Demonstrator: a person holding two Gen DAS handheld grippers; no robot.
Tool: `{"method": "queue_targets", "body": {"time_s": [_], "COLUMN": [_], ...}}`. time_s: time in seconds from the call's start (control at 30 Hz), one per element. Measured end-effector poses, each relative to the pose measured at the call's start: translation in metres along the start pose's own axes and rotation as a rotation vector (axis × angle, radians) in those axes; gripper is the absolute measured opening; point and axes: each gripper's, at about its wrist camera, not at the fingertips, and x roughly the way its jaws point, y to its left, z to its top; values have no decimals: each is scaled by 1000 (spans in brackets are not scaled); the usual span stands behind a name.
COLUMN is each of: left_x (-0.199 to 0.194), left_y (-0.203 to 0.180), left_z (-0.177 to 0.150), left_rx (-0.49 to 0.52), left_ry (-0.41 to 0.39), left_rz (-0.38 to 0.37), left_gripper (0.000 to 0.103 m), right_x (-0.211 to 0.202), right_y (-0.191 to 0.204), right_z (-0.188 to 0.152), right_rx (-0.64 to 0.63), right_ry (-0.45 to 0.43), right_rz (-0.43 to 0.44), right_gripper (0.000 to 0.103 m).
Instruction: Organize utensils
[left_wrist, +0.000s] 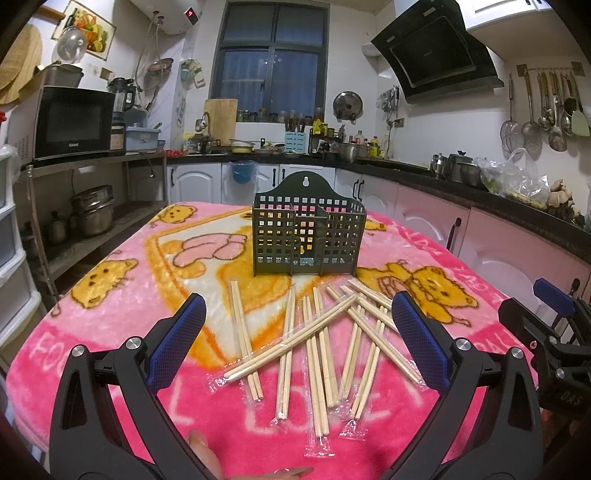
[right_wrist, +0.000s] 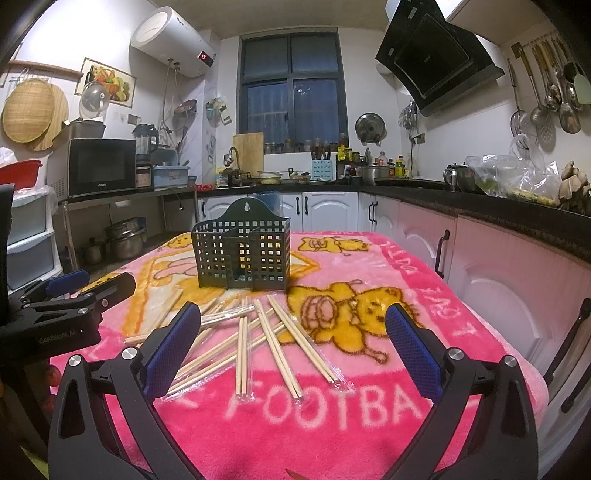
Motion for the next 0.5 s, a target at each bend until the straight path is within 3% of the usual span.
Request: {"method": "queue_targets", "body": {"time_s": [0.5], "left_x": [0], "left_y": [-8], "left_z": [1], "left_rx": [-3], "left_ry": [-4], "left_rz": [-14], "left_gripper": [93], "right_x": [1], "right_y": [1], "right_z": [0], "right_rx": [1], "right_ry": [2], "right_rz": [-1], "right_gripper": [97]}}
